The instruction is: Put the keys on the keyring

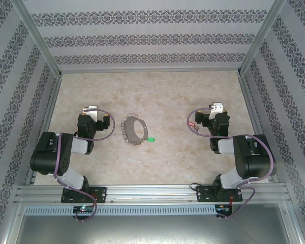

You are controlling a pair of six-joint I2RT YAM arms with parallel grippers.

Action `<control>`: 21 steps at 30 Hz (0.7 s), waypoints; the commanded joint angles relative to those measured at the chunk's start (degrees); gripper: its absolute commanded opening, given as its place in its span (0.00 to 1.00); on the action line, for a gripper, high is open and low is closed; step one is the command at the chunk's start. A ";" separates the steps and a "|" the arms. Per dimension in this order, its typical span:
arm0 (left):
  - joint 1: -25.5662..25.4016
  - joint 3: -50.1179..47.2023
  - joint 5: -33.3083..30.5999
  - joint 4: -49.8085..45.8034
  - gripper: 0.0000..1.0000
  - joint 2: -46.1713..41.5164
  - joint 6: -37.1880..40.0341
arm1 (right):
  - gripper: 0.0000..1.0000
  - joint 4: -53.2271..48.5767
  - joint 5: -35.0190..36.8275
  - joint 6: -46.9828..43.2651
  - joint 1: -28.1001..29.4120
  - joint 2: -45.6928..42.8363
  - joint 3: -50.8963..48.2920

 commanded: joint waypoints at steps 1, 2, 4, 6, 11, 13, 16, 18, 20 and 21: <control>0.82 0.87 0.62 0.74 1.00 -0.17 -0.07 | 0.98 0.19 -1.21 0.43 -0.33 -0.20 1.12; 0.80 0.87 0.63 0.76 1.00 -0.23 -0.10 | 0.97 -0.43 -1.84 0.59 -0.56 -0.35 1.29; 0.82 0.89 0.64 0.81 1.00 -0.23 -0.07 | 0.98 0.00 -2.64 1.02 -0.99 -0.21 1.23; 0.82 0.83 0.54 0.80 1.00 -0.23 -0.07 | 0.98 0.96 -2.81 1.12 -1.13 0.10 1.04; 0.82 0.83 0.60 0.86 1.00 -0.23 -0.07 | 0.98 0.86 -3.17 1.31 -1.30 0.13 1.04; 0.82 0.83 0.48 0.86 1.00 -0.23 -0.07 | 0.98 0.89 -3.18 1.34 -1.30 0.19 1.04; 0.83 0.77 0.48 0.99 1.00 -0.23 -0.07 | 0.98 0.45 -2.84 1.29 -1.30 0.14 1.30; 0.82 0.87 0.62 0.85 1.00 -0.17 -0.07 | 0.98 0.17 -0.86 1.03 -0.68 0.16 1.39; 1.06 1.55 1.25 -0.75 1.00 -0.30 -0.42 | 0.98 0.19 0.59 0.81 -0.16 0.16 1.34; 1.05 1.45 1.37 -0.38 1.00 -0.21 -0.44 | 0.98 0.32 0.59 0.84 -0.16 0.17 1.31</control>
